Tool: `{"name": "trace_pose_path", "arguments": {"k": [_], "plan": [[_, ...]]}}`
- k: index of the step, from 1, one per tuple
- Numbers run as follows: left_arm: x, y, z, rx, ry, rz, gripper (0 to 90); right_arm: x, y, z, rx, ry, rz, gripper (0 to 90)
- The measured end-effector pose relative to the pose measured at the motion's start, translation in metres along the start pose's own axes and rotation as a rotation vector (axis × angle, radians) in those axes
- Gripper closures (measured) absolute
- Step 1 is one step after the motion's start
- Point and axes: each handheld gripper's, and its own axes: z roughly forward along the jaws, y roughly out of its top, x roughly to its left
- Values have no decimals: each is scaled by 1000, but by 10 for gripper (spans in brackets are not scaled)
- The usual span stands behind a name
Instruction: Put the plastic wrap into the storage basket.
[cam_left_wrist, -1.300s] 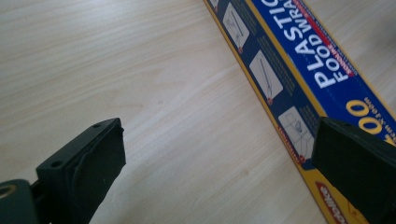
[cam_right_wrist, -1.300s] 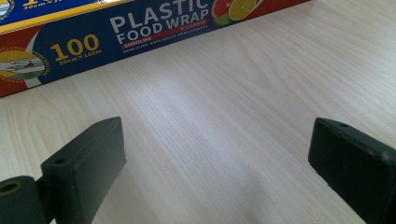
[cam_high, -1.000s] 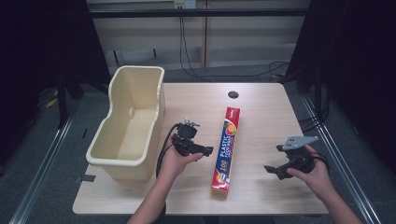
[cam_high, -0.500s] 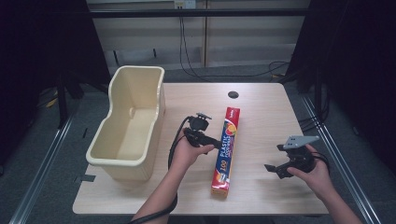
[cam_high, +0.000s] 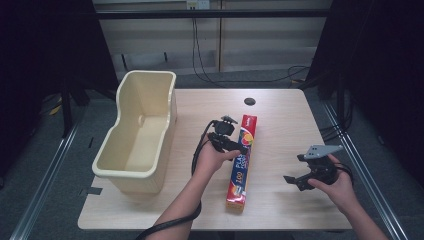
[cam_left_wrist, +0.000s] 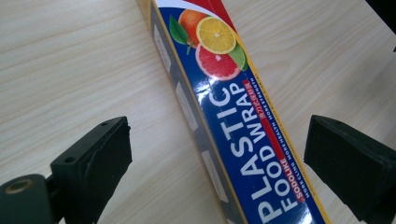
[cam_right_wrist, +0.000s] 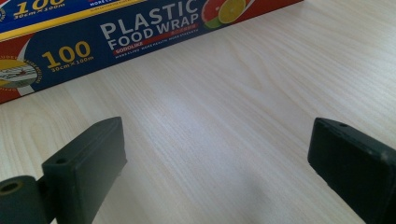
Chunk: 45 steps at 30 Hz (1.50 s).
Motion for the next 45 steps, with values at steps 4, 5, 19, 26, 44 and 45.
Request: {"name": "trace_pose_path", "arguments": {"k": [4, 5, 19, 26, 44, 45], "plan": [[-3, 5, 5, 25, 2, 19, 74, 0, 0, 0, -2, 0, 4, 40], [-4, 6, 6, 32, 3, 19, 74, 0, 0, 0, -4, 0, 3, 40], [-12, 12, 24, 63, 11, 23, 86, -2, 0, -1, -11, -2, 7, 41], [-14, 10, 33, 87, 21, 22, 96, -2, 0, -2, -14, -5, 11, 41], [-17, 8, 47, 120, 20, 23, 222, -3, 0, -5, -24, -12, 20, 41], [-17, 8, 47, 123, 18, 21, 228, -3, 0, -5, -27, -9, 21, 41]]}}
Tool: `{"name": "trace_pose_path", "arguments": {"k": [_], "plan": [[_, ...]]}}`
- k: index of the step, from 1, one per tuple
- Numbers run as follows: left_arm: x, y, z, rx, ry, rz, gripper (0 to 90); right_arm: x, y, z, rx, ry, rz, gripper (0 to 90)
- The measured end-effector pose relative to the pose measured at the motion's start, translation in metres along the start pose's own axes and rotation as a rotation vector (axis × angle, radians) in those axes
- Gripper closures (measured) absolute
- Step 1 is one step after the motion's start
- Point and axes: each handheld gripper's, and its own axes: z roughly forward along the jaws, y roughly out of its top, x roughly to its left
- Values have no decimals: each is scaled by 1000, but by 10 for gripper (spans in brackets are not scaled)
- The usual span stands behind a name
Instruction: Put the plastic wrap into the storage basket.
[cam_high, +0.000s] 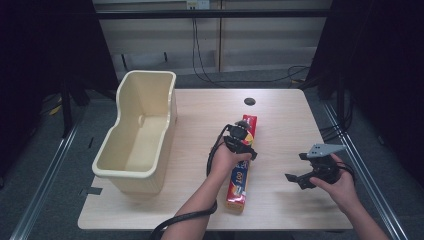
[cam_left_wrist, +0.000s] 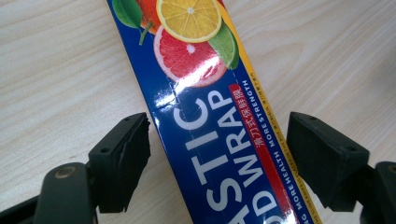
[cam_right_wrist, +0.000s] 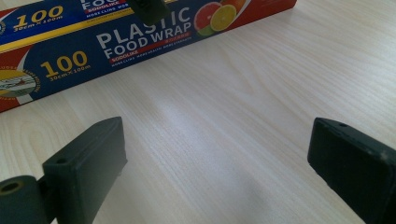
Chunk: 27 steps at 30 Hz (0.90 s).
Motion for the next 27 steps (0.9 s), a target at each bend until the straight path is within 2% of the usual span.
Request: {"name": "trace_pose_path", "arguments": {"k": [8, 10, 11, 16, 19, 23, 24, 27], "plan": [[0, 0, 3, 3, 11, -38, 244, 0, 0, -1, -5, -7, 1, 41], [0, -1, 4, 4, 13, -29, 240, 0, 0, -1, -4, -5, 2, 41], [0, -2, 6, -1, 10, -37, 236, 0, 0, -1, -4, -7, 3, 41], [1, -2, 8, 39, -3, -112, 246, -1, 0, -1, -7, -6, 4, 41], [1, -1, 8, 47, -3, -127, 262, -1, 0, -1, -6, -7, 4, 42], [-1, 3, 5, 83, 15, -169, 307, -1, 0, -1, -8, -13, 2, 42], [0, 3, 3, 104, 26, -167, 319, -1, 0, -1, -8, -10, 6, 42], [-1, 4, -1, 121, 50, -160, 358, -1, 0, -2, -11, -7, 7, 42]]}}
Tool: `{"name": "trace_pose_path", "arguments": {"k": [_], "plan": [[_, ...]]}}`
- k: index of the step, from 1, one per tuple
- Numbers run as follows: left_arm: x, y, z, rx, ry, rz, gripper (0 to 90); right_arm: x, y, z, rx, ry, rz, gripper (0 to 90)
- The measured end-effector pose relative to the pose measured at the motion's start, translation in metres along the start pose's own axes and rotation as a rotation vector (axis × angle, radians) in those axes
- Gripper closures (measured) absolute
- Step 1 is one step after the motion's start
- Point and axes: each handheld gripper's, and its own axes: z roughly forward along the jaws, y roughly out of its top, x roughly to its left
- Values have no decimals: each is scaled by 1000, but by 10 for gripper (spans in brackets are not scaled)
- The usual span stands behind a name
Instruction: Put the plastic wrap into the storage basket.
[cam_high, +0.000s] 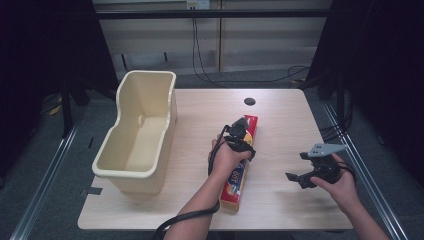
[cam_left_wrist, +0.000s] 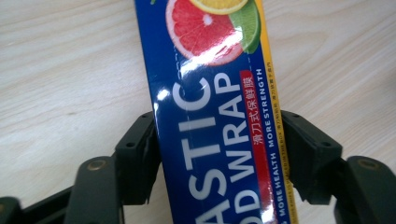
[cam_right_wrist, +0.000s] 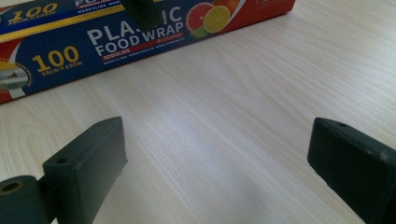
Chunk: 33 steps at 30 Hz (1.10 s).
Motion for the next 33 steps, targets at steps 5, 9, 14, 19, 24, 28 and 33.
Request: {"name": "trace_pose_path", "arguments": {"k": [5, 9, 14, 19, 24, 28, 33], "plan": [[3, 0, -7, 38, 30, 24, 408, 0, 0, 0, 1, 1, 1, 42], [7, -2, -10, 67, 30, 37, 412, 1, 1, 1, -1, -2, -3, 41], [14, -1, -21, 89, 16, 21, 413, 1, 1, 1, -5, 0, 6, 41], [21, 1, -33, 102, 25, 24, 414, 0, 0, 1, -7, -2, 4, 41], [25, 2, -46, 109, 27, 21, 414, 0, 1, 0, -10, 3, 6, 39], [24, 3, -58, 118, 45, 28, 414, 1, 1, 1, -9, 1, 5, 38], [27, 5, -73, 114, 38, 24, 414, 1, 2, 1, -12, 11, -2, 34]]}}
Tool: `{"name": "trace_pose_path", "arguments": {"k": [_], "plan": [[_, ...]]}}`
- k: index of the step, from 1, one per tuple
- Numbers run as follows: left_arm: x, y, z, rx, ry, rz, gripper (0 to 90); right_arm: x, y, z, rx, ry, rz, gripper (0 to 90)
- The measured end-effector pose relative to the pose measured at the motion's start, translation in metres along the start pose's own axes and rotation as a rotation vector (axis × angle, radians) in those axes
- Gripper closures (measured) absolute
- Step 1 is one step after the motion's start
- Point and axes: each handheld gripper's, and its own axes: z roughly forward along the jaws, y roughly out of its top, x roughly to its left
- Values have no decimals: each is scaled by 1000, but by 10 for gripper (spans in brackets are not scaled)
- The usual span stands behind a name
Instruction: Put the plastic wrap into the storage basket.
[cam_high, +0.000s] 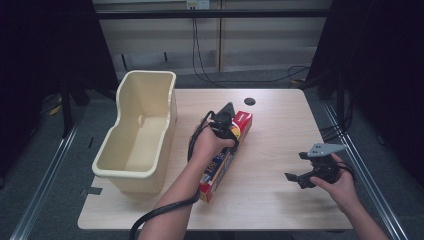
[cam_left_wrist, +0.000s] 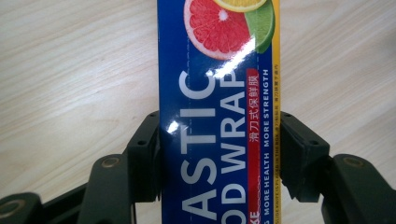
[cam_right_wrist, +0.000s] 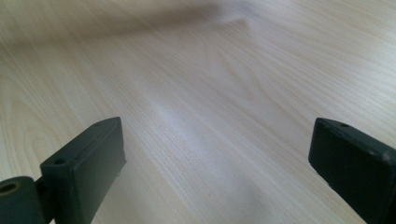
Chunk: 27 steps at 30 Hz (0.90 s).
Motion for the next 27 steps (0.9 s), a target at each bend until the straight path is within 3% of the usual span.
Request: {"name": "trace_pose_path", "arguments": {"k": [13, 27], "plan": [[5, 0, -29, 35, -10, 9, 414, 1, 1, 1, -1, 2, -1, 33], [9, 0, -54, 22, -21, 1, 414, 1, 1, 0, -11, 2, -2, 30]]}}
